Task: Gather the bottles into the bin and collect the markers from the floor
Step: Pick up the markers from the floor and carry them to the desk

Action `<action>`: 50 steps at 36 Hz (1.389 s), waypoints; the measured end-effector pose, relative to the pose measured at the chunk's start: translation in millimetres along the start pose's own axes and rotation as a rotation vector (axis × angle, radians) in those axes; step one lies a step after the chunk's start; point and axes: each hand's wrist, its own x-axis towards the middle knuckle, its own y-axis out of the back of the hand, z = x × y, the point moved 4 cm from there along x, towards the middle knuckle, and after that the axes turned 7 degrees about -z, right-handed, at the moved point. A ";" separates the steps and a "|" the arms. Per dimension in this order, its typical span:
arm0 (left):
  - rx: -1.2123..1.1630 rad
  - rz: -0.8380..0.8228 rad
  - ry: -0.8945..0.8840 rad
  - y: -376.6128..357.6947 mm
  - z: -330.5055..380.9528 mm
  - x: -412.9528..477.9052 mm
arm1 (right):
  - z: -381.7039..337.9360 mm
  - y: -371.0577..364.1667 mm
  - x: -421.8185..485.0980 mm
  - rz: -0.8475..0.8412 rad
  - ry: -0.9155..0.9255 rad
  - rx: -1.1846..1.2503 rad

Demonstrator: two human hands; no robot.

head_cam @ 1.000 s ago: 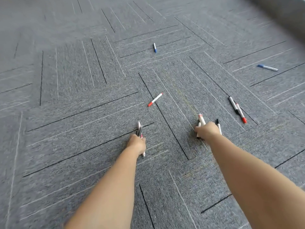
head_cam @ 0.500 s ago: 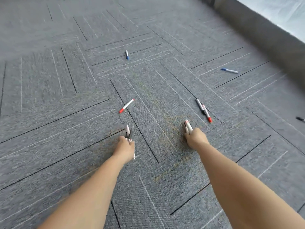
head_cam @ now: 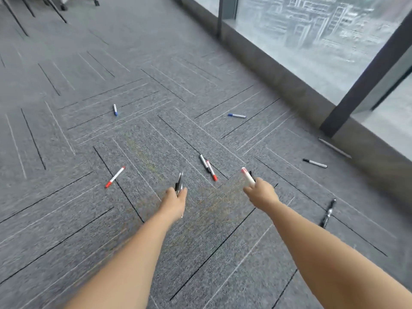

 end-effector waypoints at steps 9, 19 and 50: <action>-0.162 0.029 -0.060 -50.0 144.2 -41.2 | 75.9 114.1 -31.8 0.074 -0.104 0.170; 0.348 -0.003 -0.132 -140.4 230.9 -58.0 | 201.8 135.6 -45.8 0.112 -0.334 0.386; 0.191 0.020 0.035 -117.9 101.2 89.1 | 171.1 51.5 63.8 0.032 -0.296 0.041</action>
